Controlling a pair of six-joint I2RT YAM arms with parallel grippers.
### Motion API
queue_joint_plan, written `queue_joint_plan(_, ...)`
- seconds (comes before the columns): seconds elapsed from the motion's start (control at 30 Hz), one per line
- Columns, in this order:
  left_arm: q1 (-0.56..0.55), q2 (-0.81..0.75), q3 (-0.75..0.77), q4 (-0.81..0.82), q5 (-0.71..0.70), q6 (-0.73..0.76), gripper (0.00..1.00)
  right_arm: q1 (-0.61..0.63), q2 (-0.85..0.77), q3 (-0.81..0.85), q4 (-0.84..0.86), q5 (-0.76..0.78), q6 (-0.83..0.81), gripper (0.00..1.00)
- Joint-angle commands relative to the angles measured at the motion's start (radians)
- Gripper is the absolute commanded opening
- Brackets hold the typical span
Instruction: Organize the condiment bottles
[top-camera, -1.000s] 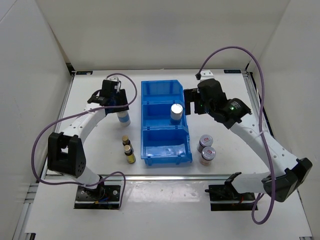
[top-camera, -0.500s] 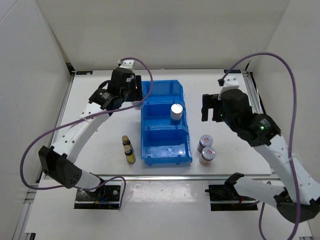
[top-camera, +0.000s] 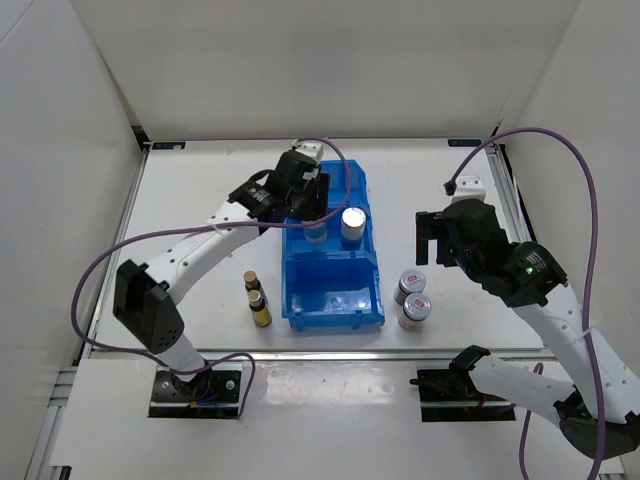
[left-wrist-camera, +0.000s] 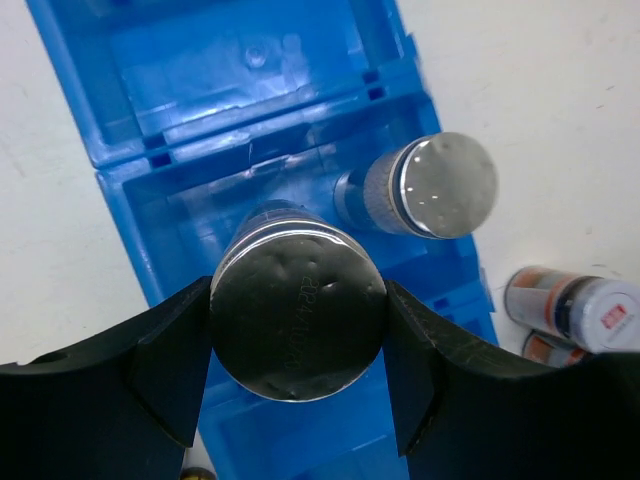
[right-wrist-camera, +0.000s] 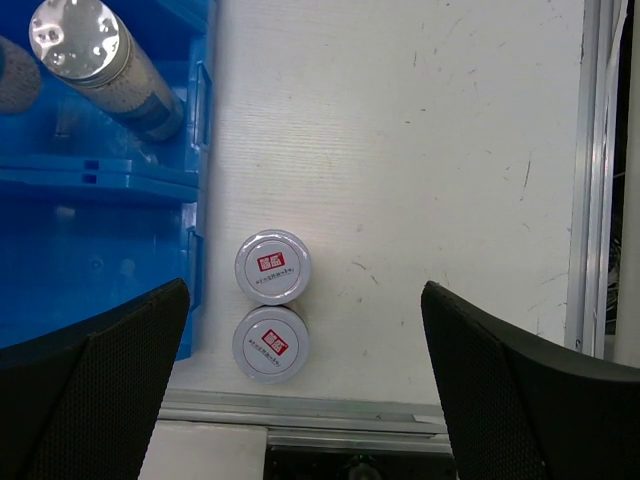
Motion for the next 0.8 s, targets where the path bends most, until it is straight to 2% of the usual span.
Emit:
queue_joint_plan(0.0,-0.003,0.019,-0.005,0.091,0.007,-0.018,0.11,0.002,-0.002,0.008,-0.013,0.026,0.018,1.00)
queue_joint_plan(0.07,-0.003,0.059,-0.014,0.104,0.007,-0.029,0.11,0.002,0.007,0.008,-0.013,0.026,0.018,1.00)
queue_joint_plan(0.2,-0.003,0.120,-0.005,0.113,-0.003,-0.068,0.24,0.002,0.007,-0.001,-0.013,0.015,0.018,1.00)
queue_joint_plan(0.3,0.006,0.151,0.004,0.113,0.007,-0.069,0.56,0.002,0.007,-0.010,-0.013,0.006,0.018,1.00)
queue_joint_plan(0.33,0.006,0.151,0.004,0.113,0.007,-0.081,0.75,0.002,-0.004,-0.010,-0.013,0.006,0.018,1.00)
queue_joint_plan(0.4,0.006,0.151,0.004,0.113,-0.003,-0.081,0.88,0.002,-0.014,-0.021,-0.013,0.006,0.018,1.00)
queue_joint_plan(0.43,0.006,0.151,0.004,0.113,-0.018,-0.081,0.99,0.002,-0.014,-0.030,-0.013,0.006,0.018,1.00)
queue_joint_plan(0.57,0.016,0.077,0.052,0.017,-0.128,-0.067,0.99,0.002,-0.024,-0.039,-0.022,0.006,0.018,1.00)
queue_joint_plan(0.67,0.016,-0.060,0.064,-0.033,-0.249,-0.013,0.99,0.002,-0.033,-0.040,-0.022,0.006,0.018,1.00)
queue_joint_plan(0.7,0.016,-0.149,0.055,-0.053,-0.282,0.002,0.99,0.002,-0.033,-0.040,-0.022,0.006,0.018,1.00)
queue_joint_plan(0.77,0.037,-0.246,-0.011,-0.066,-0.270,0.040,0.99,0.002,-0.033,-0.040,-0.022,-0.004,0.018,1.00)
